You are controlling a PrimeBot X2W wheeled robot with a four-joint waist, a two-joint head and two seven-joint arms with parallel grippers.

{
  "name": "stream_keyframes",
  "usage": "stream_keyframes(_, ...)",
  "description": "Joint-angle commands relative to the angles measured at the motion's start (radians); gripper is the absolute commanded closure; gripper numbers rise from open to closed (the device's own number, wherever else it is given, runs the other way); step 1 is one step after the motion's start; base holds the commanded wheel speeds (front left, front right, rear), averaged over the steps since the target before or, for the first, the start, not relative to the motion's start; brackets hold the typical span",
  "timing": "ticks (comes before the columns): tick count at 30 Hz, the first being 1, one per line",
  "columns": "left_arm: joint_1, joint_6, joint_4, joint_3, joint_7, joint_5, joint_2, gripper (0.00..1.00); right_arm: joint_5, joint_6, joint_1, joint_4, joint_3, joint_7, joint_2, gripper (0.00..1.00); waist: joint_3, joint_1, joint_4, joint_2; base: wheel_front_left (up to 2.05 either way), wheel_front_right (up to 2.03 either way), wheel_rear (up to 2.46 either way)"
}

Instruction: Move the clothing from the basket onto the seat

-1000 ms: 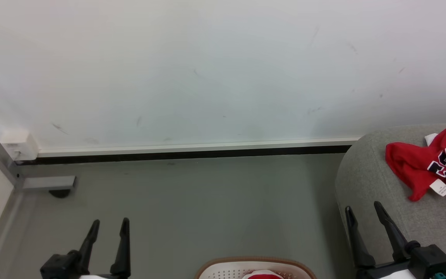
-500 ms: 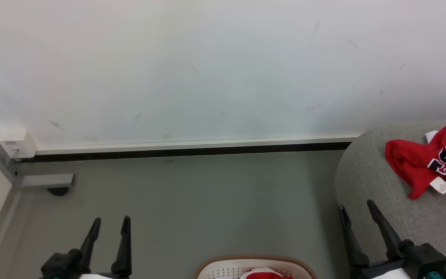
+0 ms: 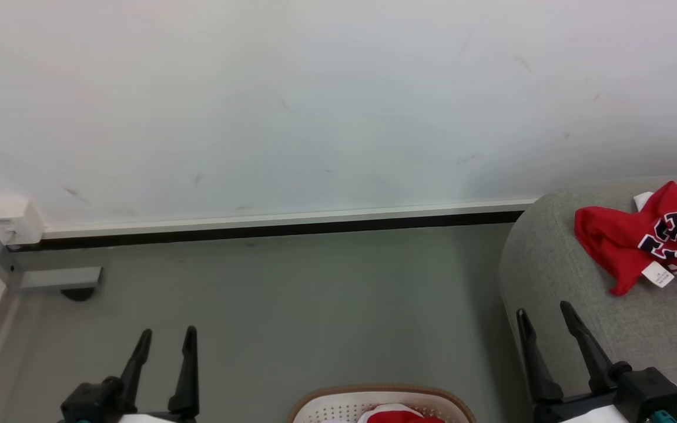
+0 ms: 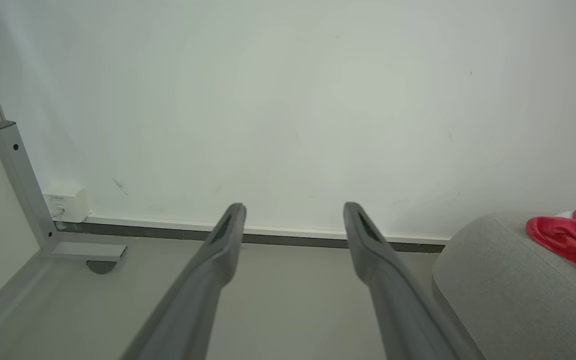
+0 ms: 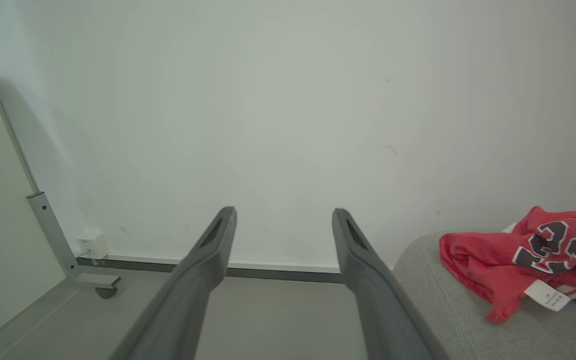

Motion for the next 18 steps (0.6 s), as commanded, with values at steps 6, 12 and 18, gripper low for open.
stream_keyframes(6,-0.025,-0.006,0.006,-0.013,0.0,-0.003,-0.003,0.0,-0.008,-0.002,-0.012,-0.003,-0.02,-0.003,0.0,0.0,0.015,0.0,-0.029,0.0,0.0,0.0,0.0)
stream_keyframes(12,-0.045,-0.008,0.025,-0.05,0.0,-0.032,-0.004,0.0,-0.016,-0.002,-0.023,-0.009,-0.036,-0.003,0.0,0.0,0.044,0.0,-0.084,0.0,0.0,0.0,0.0)
stream_keyframes(18,-0.082,-0.006,0.036,-0.119,0.0,-0.057,0.019,0.0,-0.008,-0.002,-0.04,-0.024,-0.043,-0.003,0.0,0.0,0.102,0.0,-0.151,0.0,0.0,0.0,0.0)
